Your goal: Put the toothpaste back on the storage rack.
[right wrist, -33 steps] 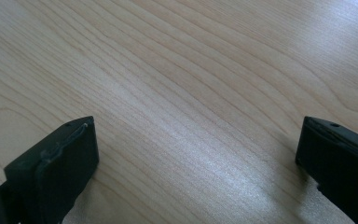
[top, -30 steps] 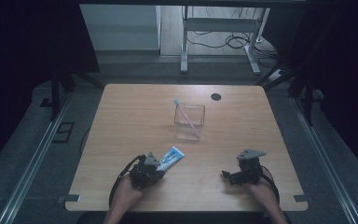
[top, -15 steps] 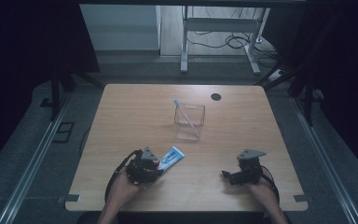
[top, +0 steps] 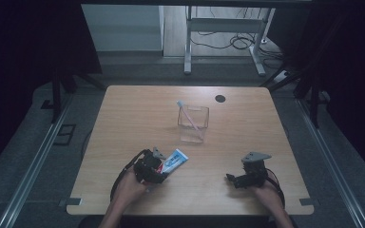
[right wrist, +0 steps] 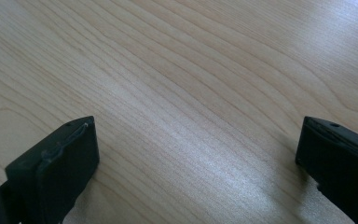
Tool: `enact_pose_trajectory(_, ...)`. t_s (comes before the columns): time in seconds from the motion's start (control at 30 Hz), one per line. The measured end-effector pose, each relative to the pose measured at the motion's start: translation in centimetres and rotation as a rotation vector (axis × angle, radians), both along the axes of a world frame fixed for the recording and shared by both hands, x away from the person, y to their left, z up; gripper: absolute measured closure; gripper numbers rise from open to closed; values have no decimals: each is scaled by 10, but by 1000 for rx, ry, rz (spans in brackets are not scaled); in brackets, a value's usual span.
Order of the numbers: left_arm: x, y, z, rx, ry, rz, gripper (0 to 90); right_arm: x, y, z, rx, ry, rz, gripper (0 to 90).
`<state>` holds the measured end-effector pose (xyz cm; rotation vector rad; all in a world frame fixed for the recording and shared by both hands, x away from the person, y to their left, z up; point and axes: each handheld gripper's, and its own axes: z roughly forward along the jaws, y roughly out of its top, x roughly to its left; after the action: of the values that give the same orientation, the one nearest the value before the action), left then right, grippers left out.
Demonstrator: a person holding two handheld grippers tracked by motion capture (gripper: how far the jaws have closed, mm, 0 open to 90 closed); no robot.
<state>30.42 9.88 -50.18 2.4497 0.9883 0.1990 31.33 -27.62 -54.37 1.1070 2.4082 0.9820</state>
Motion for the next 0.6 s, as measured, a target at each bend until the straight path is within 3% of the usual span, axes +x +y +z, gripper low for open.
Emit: enact_pose_trajectory(0.6, 18, -17, -8, 94, 86, -9, 466, 0, 0, 0, 0, 0, -1, 0)
